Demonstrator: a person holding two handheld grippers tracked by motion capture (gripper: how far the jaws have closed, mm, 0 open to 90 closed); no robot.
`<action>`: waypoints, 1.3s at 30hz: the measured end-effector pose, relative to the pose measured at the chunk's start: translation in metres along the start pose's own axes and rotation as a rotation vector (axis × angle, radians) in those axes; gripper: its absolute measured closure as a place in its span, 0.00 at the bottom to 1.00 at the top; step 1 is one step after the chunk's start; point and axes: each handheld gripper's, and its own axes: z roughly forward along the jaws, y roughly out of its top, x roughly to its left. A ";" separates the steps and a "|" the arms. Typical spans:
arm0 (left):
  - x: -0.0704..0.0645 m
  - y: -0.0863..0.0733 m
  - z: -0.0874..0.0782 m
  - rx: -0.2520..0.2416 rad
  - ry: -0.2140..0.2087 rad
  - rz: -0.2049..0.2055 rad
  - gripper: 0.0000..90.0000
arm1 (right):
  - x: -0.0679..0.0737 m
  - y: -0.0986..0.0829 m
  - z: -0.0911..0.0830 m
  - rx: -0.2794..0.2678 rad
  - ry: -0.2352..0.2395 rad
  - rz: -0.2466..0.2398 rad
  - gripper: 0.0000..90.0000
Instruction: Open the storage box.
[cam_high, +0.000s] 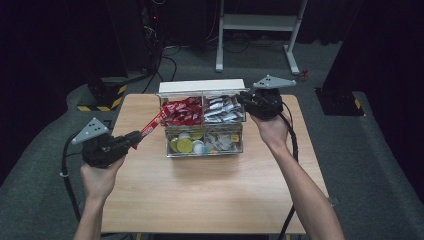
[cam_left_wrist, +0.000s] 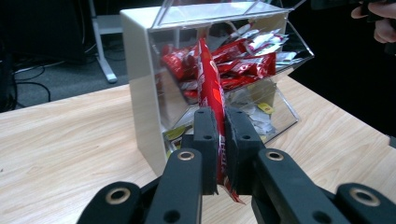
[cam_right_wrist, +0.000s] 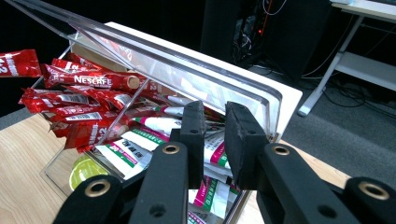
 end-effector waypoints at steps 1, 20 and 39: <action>0.001 -0.001 -0.001 0.000 0.004 0.000 0.93 | 0.000 0.000 0.000 0.000 0.000 0.000 0.86; 0.017 -0.029 -0.007 0.001 0.049 -0.058 0.93 | 0.000 0.000 0.000 0.003 -0.004 -0.001 0.86; 0.027 -0.048 -0.013 0.005 0.091 -0.089 0.93 | 0.001 0.001 0.000 0.008 -0.005 -0.003 0.86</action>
